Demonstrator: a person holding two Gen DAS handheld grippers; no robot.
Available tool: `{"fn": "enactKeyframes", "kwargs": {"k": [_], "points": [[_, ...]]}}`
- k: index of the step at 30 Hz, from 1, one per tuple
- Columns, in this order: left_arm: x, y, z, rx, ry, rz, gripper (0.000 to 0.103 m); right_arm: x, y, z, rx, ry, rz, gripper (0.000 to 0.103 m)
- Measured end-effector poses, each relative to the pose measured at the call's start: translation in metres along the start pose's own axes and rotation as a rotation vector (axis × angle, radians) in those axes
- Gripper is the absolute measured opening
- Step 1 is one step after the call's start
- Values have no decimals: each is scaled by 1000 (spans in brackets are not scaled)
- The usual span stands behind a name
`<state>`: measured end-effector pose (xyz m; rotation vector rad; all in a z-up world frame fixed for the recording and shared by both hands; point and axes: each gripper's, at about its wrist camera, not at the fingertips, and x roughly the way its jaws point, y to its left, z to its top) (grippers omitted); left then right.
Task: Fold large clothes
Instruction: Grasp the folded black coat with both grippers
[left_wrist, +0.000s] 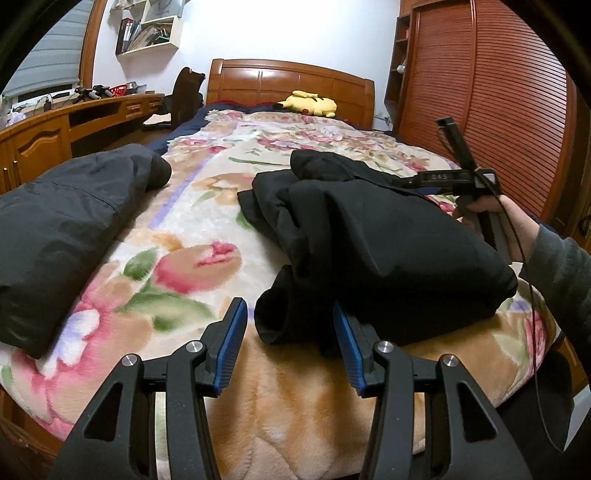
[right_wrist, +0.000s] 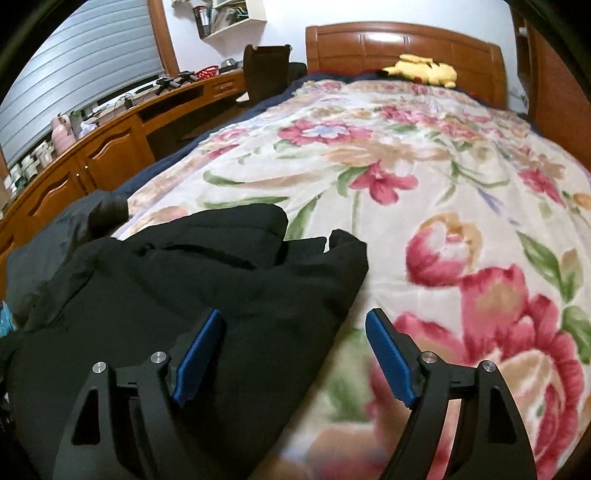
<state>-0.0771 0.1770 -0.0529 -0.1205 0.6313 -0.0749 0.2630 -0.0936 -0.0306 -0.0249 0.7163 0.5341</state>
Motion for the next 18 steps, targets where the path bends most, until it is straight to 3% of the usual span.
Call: {"fn": "enactKeyframes", "kwargs": {"k": [4,10,14,18], "points": [[-1,-1,1,-5,7,-4,49,14,-2,5,18,21,14,91],[0,-4,1,-1,13,1,49,22,-2,6,42,37,32,92],[0,-6,2,0,16,3,49,38,-6,6,73,95,99,92],[0,-8,2,7,25,-32,33,48,-8,8,78,129,132,91]]}}
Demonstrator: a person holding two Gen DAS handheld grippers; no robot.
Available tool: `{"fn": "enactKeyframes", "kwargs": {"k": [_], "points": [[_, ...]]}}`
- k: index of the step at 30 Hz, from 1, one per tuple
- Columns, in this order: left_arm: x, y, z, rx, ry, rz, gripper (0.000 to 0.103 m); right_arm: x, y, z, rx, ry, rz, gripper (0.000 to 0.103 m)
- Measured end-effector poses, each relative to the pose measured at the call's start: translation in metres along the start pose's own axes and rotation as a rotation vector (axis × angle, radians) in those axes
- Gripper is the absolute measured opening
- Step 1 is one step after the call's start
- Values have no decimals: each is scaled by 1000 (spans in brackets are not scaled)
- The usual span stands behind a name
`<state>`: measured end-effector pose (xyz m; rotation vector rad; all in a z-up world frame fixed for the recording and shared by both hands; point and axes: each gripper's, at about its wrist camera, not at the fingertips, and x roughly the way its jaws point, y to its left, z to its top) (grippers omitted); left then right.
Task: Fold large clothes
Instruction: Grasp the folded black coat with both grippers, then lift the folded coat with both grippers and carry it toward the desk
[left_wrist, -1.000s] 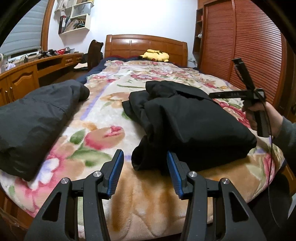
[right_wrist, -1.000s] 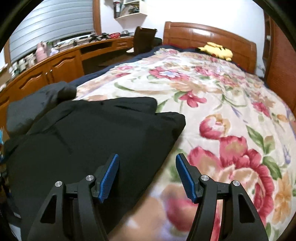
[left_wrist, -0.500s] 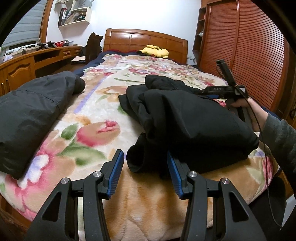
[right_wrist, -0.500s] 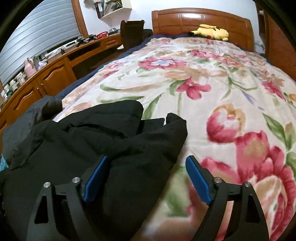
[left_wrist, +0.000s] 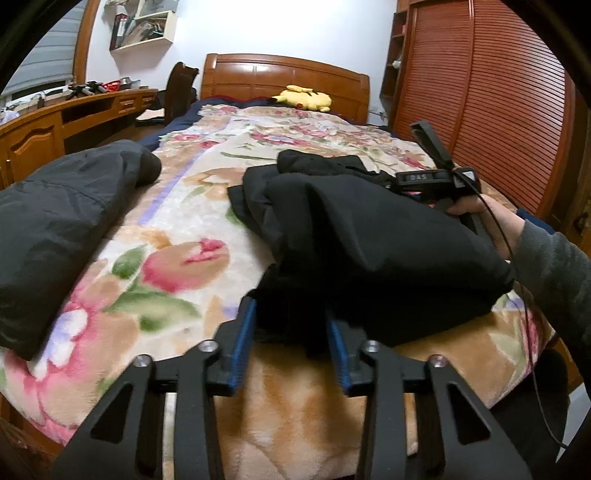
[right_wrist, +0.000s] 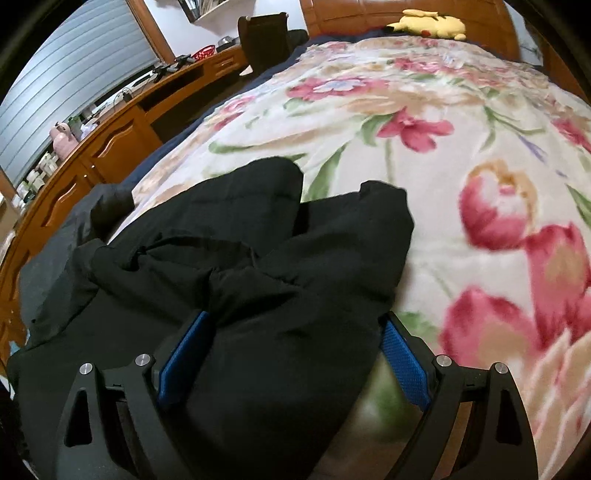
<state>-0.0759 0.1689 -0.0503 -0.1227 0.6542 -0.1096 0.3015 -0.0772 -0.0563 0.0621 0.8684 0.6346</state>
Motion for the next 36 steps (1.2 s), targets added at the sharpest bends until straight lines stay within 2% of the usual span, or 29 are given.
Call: {"fn": "enactKeyframes", "kwargs": {"k": [5,6,8,9,10,12,19,28,36], "points": [[-1,-6,0,30,8,-4,7,0,4,3,-36,9,12,76],[-2,-6,1,30,2,9,4,-1,5,3,-44,6,14,69],[-7,-3,4,13,-19,8,3,-8,10,4,-70,-21,-6,52],[-11,-1,6,8,-33,6,3,-13,14,3,-91,-50,-28,38],[-14,-1,8,8,-44,3,2,-17,19,2,-115,-77,-50,32],[-18,-1,11,14,-54,1,2,-25,28,1,-145,-113,-79,28],[-31,1,15,28,-99,11,2,-43,50,-1,-211,-193,-128,21],[-44,29,25,18,-161,45,2,-62,81,-9,-297,-253,-171,18],[-67,64,55,41,-229,111,2,-64,117,5,-352,-304,-184,17]]}}
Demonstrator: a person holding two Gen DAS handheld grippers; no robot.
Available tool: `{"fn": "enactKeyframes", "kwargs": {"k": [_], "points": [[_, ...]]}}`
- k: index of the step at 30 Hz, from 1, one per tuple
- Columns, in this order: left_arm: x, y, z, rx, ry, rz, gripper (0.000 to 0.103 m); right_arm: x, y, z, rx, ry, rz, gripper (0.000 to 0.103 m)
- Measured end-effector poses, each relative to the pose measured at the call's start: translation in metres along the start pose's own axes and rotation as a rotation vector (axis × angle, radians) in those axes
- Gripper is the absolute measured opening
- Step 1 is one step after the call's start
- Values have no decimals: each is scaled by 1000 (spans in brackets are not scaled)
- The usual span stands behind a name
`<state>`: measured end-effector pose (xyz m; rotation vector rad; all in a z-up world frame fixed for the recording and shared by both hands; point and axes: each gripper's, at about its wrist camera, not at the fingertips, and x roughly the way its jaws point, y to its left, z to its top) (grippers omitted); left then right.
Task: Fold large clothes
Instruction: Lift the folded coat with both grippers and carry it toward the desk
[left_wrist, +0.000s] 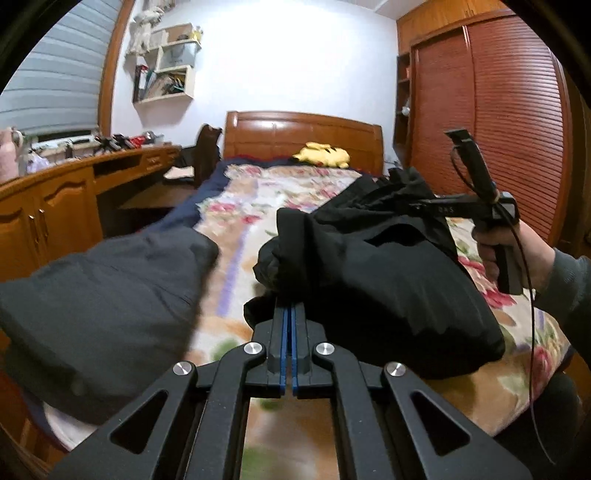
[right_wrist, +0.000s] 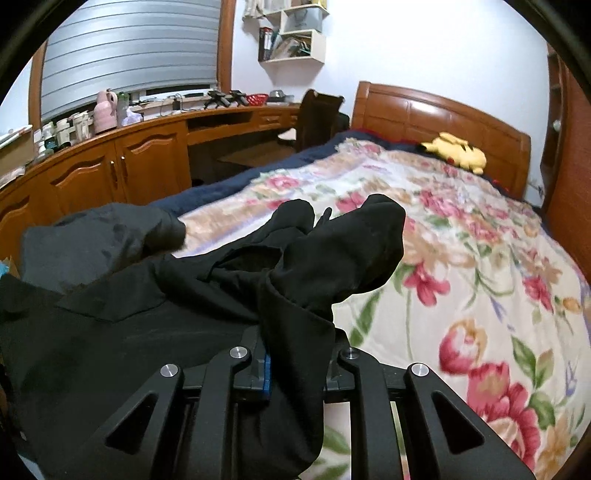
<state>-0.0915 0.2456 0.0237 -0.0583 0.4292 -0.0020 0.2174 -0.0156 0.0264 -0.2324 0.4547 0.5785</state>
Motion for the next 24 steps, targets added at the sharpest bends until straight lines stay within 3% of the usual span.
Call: {"fn": "enactKeyframes", "kwargs": {"k": [7,12,19,24], "points": [[-20,62,31,-1,-52,136,2,8,52,49,-67,-47,29,17],[-43,122,39,-30,-79,295,2,22,111,85,-100,-94,104,17],[-70,194,21,-109,-64,449,2,62,196,121,-121,-114,223,17],[-65,223,-10,-140,18,521,2,120,224,110,-122,-46,262,17]]}}
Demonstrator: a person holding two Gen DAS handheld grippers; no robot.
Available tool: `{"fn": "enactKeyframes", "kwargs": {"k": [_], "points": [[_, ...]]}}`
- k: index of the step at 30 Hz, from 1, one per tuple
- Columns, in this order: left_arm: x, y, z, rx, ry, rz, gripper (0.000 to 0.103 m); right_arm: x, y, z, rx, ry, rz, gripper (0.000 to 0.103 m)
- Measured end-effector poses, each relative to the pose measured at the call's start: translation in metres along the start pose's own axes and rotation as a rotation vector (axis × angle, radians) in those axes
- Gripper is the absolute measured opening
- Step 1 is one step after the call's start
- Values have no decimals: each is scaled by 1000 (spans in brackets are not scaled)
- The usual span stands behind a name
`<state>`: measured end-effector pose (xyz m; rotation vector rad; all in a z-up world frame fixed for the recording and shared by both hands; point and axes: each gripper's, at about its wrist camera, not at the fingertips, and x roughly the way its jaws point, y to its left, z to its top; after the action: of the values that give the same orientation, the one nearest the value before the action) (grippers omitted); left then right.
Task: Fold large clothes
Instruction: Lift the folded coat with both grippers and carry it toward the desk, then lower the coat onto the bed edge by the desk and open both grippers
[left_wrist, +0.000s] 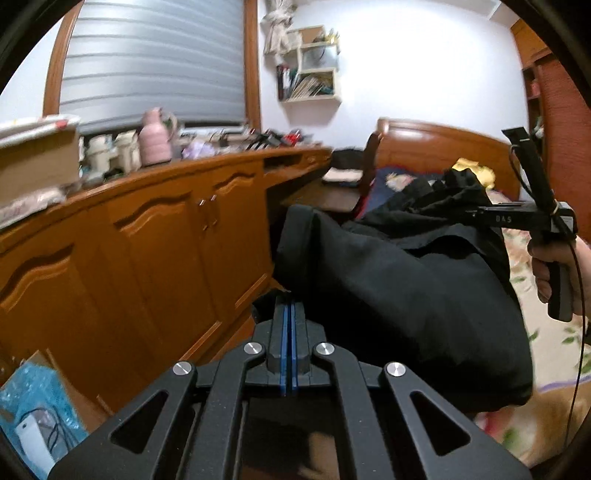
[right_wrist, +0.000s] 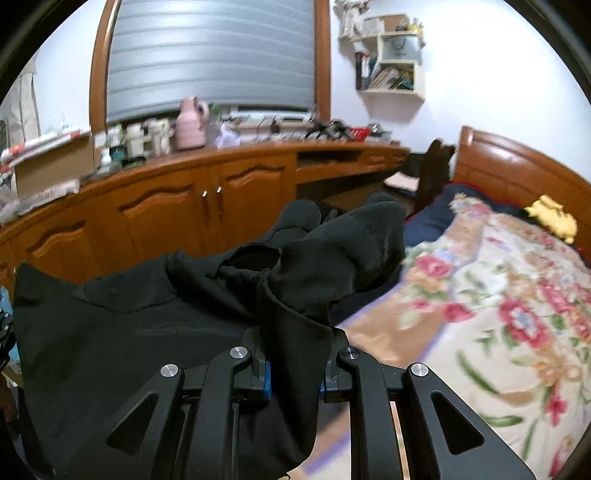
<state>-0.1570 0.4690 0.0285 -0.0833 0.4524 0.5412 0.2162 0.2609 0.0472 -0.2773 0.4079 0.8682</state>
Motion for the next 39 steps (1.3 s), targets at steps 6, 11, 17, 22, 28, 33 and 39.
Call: {"fn": "enactKeyframes", "kwargs": {"k": [6,11,17,22,28,33,39], "points": [[-3,3,-12,-9,23,-11,2,38,-14,-31,24,70,-57,25],[-13,1,0,-25,8,-20,9,37,-21,-22,59,109,-30,44],[-36,-13,15,-18,-57,-62,65,7,-14,-17,39,103,8,75],[-42,-38,29,27,-89,-53,81,-33,-8,-40,32,68,28,75],[-20,-50,38,35,-38,-48,81,-76,-2,-68,-22,40,79,75],[14,-42,18,36,71,41,75,-107,-7,-85,-29,15,96,75],[33,-32,-2,15,153,79,74,-138,-12,-105,-41,4,102,75]]}}
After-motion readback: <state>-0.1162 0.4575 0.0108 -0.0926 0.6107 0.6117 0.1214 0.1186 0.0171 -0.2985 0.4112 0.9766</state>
